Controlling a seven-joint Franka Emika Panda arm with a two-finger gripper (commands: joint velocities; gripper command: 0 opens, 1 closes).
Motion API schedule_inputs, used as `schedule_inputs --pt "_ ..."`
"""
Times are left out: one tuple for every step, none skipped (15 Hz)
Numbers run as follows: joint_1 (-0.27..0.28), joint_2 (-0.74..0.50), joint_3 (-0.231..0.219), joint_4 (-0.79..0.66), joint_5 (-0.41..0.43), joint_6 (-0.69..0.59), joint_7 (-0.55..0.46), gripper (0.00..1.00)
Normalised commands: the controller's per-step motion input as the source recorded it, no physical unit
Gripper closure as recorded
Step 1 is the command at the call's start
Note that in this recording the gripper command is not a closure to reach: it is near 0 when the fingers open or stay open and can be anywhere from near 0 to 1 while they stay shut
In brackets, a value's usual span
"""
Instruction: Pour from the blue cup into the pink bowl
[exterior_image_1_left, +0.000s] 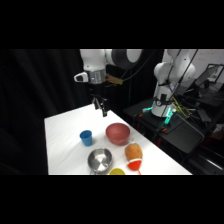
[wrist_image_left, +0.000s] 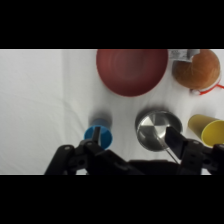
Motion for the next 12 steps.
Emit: schedule_inputs --pt "-0.045 0.0 0.046 0.01 -0.003 -0.02 0.0 0.0" --pt "-0.051 0.04 0.059 0.08 0.118 -0.06 -0.08 0.0" --pt "-0.043 0.1 0.057 0.16 0.065 -0.02 -0.02 0.0" --pt "-0.035 0.12 0.058 0.2 0.027 0.03 0.02 0.0" --pt "-0.027 0.15 0.06 0.24 -0.003 0.09 0.04 0.0" --pt "-0.021 0.16 0.064 0.26 0.0 0.09 0.05 0.0" --pt "-0.009 0.17 0.064 0.27 -0.039 0.13 0.1 0.0" --pt "-0.005 0.17 0.062 0.26 -0.03 0.15 0.1 0.0" --pt "-0.004 0.19 0.059 0.27 -0.011 0.21 0.11 0.0" --pt "-0.004 0.21 0.049 0.26 -0.011 0.25 0.12 0.0" --pt "-0.006 0.23 0.042 0.25 0.004 0.29 0.12 0.0" --pt "-0.003 0.25 0.028 0.23 -0.018 0.34 0.16 0.0"
